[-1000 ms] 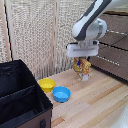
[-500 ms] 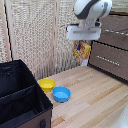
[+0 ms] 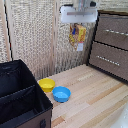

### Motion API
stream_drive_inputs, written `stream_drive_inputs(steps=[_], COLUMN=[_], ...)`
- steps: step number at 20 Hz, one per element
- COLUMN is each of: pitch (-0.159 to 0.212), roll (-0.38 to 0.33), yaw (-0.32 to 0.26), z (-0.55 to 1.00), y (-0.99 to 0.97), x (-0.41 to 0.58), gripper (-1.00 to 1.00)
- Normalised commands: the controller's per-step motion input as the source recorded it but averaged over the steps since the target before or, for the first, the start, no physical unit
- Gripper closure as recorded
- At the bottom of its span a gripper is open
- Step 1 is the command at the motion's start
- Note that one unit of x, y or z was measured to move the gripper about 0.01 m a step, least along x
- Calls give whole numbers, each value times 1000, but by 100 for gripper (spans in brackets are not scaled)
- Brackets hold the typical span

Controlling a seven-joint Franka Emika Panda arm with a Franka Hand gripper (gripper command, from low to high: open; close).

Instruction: Kindly direct your grabber toward the cereal bar. Delicately grip the cereal bar using your grabber. Transport the clutched cereal bar to the rear part of the organizer. Set the cereal bar down and place it in the rear section of the organizer.

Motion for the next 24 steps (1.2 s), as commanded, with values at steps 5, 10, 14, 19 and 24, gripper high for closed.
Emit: stream_drive_inputs(steps=[5,10,14,19,24], pitch=[-53,-13,0,8,4], roll=[0,0,0,0,0], yaw=[-270,-311,-275,-200,-140], z=[561,235,36,0,0], y=[355,306,414,615,780], x=[-6,0,0,0,26], gripper=[100,100,100,100,100])
